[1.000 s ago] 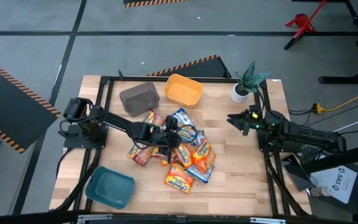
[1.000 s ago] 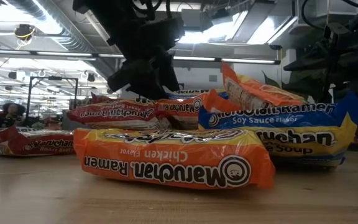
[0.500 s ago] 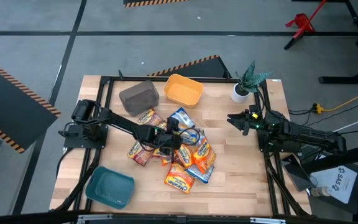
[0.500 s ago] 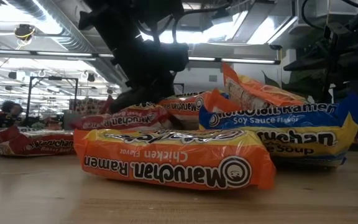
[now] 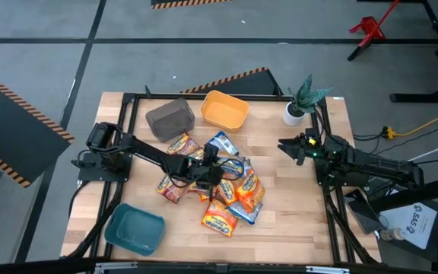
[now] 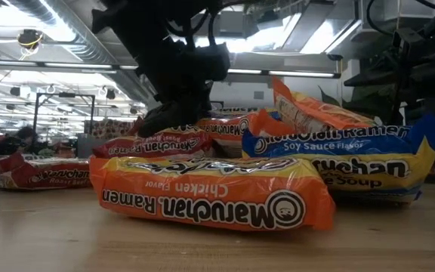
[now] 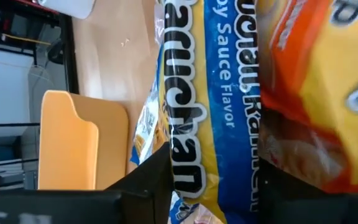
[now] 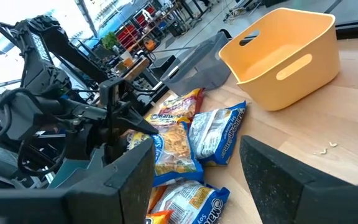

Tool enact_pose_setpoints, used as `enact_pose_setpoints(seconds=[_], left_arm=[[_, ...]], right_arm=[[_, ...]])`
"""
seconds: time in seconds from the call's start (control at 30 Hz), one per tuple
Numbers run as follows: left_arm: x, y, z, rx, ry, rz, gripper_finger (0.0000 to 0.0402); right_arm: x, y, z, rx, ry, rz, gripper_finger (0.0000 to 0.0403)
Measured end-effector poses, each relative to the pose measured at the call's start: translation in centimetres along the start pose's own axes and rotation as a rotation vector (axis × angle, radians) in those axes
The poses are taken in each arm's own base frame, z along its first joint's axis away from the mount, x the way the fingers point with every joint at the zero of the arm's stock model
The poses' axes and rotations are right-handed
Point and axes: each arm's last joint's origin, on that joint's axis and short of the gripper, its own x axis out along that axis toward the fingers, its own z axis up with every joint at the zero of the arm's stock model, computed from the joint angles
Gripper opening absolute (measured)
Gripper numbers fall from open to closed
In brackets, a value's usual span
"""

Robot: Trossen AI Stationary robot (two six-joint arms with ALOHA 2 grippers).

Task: Sort Maruchan noodles
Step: Put the pack of blue ramen noodle soup into the transparent black bin

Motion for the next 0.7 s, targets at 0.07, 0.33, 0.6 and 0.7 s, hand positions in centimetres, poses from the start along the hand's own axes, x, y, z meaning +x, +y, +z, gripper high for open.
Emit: enact_pose_setpoints(seconds=[0.07, 0.33, 0.6, 0.7], left_arm=[[-0.2, -0.1, 0.0, 0.000, -0.001, -0.001, 0.0123], [-2.6, 1.1, 0.2, -0.059, -0.020, 0.073, 0.0120], [-7.2, 4.3, -0.7, -0.172, -0.006, 0.245, 0.0120], [-8.8, 5.6, -2.1, -0.209, 0.053, 0.320, 0.0120]], right_arm=[[0.0, 0.0, 0.0, -0.003, 0.000, 0.000, 0.0221], [0.0, 0.0, 0.0, -0.005, 0.001, -0.001, 0.0221], [0.1, -0.1, -0.1, -0.006, 0.005, -0.007, 0.0221], [0.1, -0.1, -0.1, -0.006, 0.009, -0.012, 0.0221]])
